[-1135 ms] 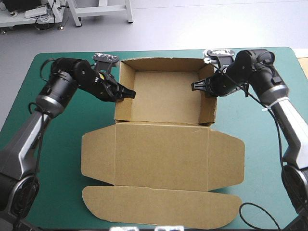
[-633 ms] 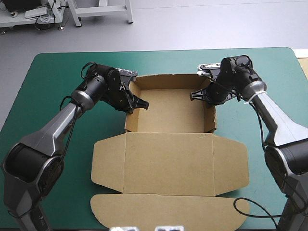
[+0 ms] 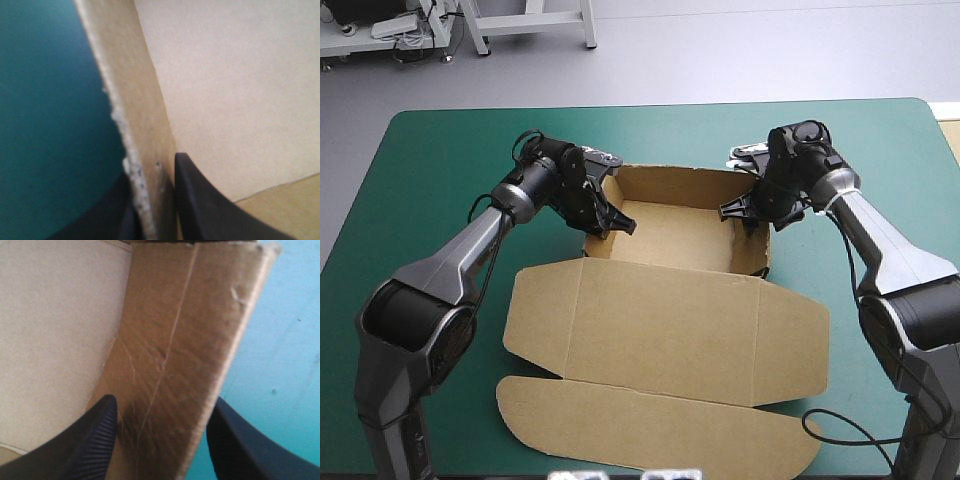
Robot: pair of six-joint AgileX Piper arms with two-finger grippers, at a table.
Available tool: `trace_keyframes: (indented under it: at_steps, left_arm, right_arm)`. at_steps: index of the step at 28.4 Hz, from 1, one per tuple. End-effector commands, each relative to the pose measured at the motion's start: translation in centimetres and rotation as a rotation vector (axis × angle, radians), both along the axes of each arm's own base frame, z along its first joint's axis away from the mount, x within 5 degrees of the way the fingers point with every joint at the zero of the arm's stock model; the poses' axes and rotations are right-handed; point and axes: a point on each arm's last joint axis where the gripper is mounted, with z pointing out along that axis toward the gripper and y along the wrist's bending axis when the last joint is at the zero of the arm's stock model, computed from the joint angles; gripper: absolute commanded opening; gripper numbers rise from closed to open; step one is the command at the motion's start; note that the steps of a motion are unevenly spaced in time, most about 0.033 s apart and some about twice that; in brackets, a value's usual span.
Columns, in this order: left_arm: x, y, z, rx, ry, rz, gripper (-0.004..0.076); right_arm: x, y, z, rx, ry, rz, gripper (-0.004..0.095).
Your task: Fold the box
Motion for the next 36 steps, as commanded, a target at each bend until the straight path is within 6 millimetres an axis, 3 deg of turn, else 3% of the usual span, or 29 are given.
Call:
trace_keyframes:
  at_steps: [1, 4, 6, 7, 8, 12, 17, 20, 24, 30, 36]
  left_arm:
    - [-1.2, -0.6, 3.7, -0.031, 0.023, -0.042, 0.0352]
    - [-0.8, -0.7, 6.0, -0.066, -0.053, -0.039, 0.0456]
    - [-0.8, -0.8, 8.2, -0.098, -0.118, -0.038, 0.048]
    - [-0.8, -0.7, 9.3, -0.107, -0.155, -0.038, 0.0479]
    - [-1.0, -0.2, 11.7, -0.105, -0.243, -0.034, 0.0479]
    - [-2.2, 1.3, 16.7, -0.092, -0.425, -0.013, 0.0479]
    - [-5.8, 3.6, 23.0, -0.128, -0.614, 0.016, 0.0407]
    - [-8.6, 4.8, 25.6, -0.195, -0.667, 0.04, 0.026]
    - [-12.2, 6.5, 28.5, -0.25, -0.746, 0.031, -0.0011]
    - [-16.0, 8.3, 30.9, -0.291, -0.824, 0.033, -0.0009]
    - [-17.5, 9.1, 30.1, -0.272, -0.794, 0.027, -0.0009]
  right_arm:
    - [-1.1, -0.5, 4.2, 0.015, -0.111, 0.011, 0.0527]
    - [-1.6, -0.7, 5.8, 0.009, -0.149, 0.011, 0.0527]
    - [-2.0, -0.9, 7.4, 0.021, -0.193, 0.01, 0.0527]
    - [-2.4, -1.0, 8.7, 0.031, -0.229, 0.01, 0.0527]
    - [-3.0, -1.2, 10.6, 0.043, -0.278, 0.009, 0.0527]
    - [-5.0, -1.7, 14.8, 0.092, -0.398, -0.022, 0.0527]
    - [-7.5, -2.4, 17.3, 0.152, -0.454, -0.102, 0.0526]
    - [-7.6, -2.5, 16.6, 0.148, -0.426, -0.114, 0.0513]
    - [-6.2, -2.0, 12.6, 0.121, -0.307, -0.133, 0.0506]
    - [-3.6, -0.7, 6.6, 0.137, -0.157, -0.161, 0.0462]
    - [-1.9, 0.0, 2.0, 0.117, -0.018, -0.167, 0.0425]
